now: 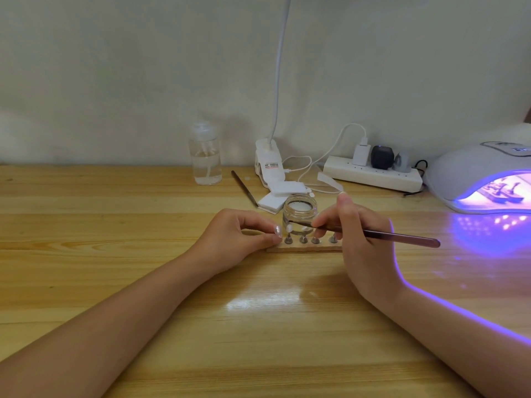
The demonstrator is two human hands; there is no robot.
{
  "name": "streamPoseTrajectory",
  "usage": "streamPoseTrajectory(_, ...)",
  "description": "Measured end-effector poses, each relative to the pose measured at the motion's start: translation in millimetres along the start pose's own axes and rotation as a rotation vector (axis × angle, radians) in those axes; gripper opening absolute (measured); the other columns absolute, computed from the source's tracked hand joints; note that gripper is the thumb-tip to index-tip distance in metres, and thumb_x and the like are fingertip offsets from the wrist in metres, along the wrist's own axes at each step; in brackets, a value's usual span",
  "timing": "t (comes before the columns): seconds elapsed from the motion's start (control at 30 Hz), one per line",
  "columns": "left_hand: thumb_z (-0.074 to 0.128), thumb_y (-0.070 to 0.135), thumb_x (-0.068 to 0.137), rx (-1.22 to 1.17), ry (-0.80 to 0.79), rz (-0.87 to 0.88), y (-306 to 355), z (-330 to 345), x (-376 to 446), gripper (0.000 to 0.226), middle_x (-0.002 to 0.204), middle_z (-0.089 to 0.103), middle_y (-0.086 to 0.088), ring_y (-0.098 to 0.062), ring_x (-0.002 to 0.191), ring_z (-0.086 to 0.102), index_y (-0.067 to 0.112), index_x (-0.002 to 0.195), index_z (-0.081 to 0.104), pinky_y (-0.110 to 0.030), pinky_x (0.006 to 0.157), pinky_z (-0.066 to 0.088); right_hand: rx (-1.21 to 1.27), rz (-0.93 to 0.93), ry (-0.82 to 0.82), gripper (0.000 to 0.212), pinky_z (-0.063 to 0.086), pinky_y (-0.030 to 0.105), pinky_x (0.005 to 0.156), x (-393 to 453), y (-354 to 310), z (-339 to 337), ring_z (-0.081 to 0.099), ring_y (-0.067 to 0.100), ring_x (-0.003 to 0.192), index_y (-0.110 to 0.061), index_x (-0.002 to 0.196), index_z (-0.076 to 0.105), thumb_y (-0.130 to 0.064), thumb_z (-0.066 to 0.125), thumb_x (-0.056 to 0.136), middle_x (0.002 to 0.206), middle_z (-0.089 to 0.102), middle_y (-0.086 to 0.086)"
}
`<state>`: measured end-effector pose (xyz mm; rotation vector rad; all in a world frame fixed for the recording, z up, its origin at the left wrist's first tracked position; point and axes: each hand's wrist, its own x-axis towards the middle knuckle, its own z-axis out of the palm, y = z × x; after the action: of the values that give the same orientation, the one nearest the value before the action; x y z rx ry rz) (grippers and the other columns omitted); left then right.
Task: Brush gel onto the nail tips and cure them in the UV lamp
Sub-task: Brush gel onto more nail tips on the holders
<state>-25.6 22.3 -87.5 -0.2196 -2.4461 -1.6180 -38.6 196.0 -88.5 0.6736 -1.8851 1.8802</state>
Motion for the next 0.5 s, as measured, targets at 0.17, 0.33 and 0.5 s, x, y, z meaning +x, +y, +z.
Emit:
streamPoseTrajectory(0.17, 0.075, 0.005, 0.070, -0.032, -0.053, -0.030, -0.1, 0.8, 1.4, 0.014, 0.073, 0.069, 0.020, 0.008, 0.072, 0.062, 0.019, 0.070, 0.073, -0.002, 0.065, 0.042, -0.004, 0.006, -0.003, 0.041, 0.040, 0.009, 0.055, 0.4, 0.6, -0.5, 0.059, 0.005, 0.054, -0.014, 0.060, 0.065, -0.030, 0.040, 0.088, 0.054, 0.063, 0.004)
streamPoseTrajectory(0.33, 0.076, 0.006, 0.070, -0.034, -0.070, -0.058, -1.0, 0.6, 2.1, 0.009, 0.073, 0.070, 0.016, 0.007, 0.072, 0.062, 0.014, 0.072, 0.072, -0.002, 0.066, 0.042, -0.003, 0.009, 0.002, 0.040, 0.039, 0.008, 0.054, 0.6, 0.4, -1.0, 0.060, 0.005, 0.053, -0.017, 0.059, 0.065, -0.030, 0.041, 0.088, 0.053, 0.064, 0.000)
streamPoseTrajectory(0.5, 0.075, 0.007, 0.071, -0.014, -0.078, -0.073, 0.0, -0.7, 2.6, 0.009, 0.075, 0.071, 0.013, 0.006, 0.074, 0.064, 0.016, 0.071, 0.072, -0.003, 0.066, 0.043, 0.001, 0.017, 0.001, 0.041, 0.039, 0.008, 0.054, 1.2, 0.1, -1.1, 0.059, 0.005, 0.052, -0.017, 0.058, 0.065, -0.031, 0.041, 0.088, 0.055, 0.064, 0.002)
